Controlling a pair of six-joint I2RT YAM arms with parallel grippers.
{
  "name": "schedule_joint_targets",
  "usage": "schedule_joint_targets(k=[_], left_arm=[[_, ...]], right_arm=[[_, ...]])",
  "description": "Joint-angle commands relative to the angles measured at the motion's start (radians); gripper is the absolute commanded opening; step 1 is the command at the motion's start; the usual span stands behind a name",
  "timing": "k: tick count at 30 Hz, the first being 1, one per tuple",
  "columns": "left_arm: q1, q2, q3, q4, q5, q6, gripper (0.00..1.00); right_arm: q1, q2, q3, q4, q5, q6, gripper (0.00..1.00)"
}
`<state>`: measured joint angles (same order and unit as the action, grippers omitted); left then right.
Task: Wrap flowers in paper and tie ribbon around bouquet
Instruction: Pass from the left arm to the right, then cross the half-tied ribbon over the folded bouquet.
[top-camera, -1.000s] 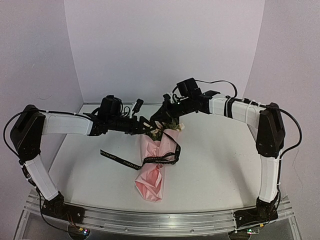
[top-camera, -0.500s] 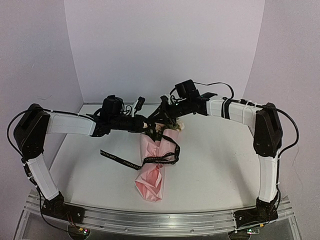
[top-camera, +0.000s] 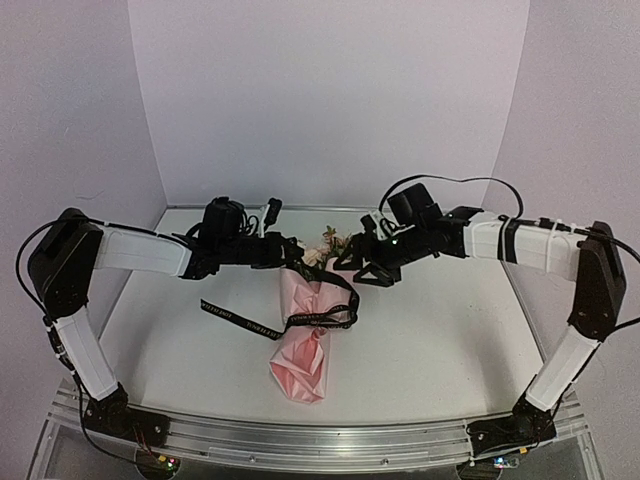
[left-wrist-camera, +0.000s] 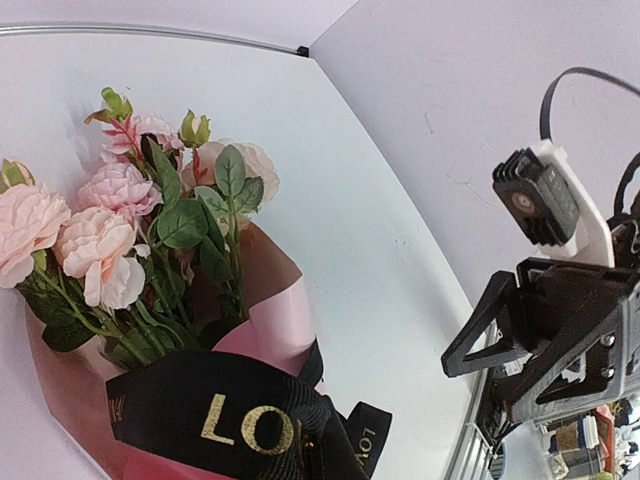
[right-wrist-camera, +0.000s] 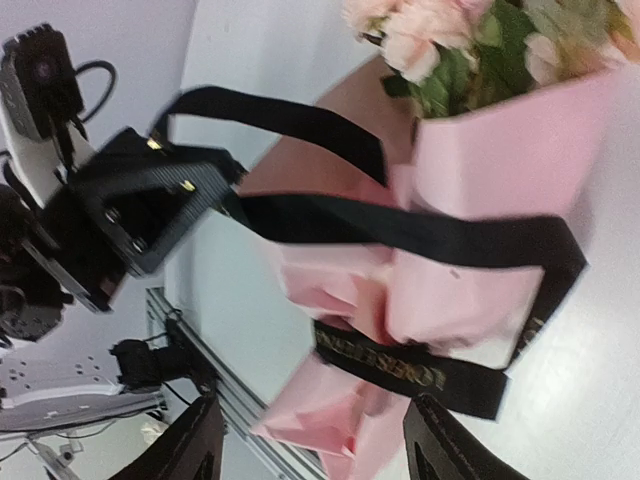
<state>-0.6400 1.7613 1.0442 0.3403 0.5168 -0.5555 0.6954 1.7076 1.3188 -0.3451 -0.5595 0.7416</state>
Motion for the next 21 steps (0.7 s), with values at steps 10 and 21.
schedule_joint_targets(k=[10, 21], left_arm=[[0.002, -0.075, 0.008, -0.008, -0.026, -0.001, 0.0], [0.002, -0.075, 0.019, -0.044, -0.027, 0.009, 0.0]], right_arm=[[0.105, -0.008, -0.268, 0.089, 0.317, -0.238, 0.55], [0.118, 0.086, -0.219, 0.153, 0.439, -0.225, 0.34]])
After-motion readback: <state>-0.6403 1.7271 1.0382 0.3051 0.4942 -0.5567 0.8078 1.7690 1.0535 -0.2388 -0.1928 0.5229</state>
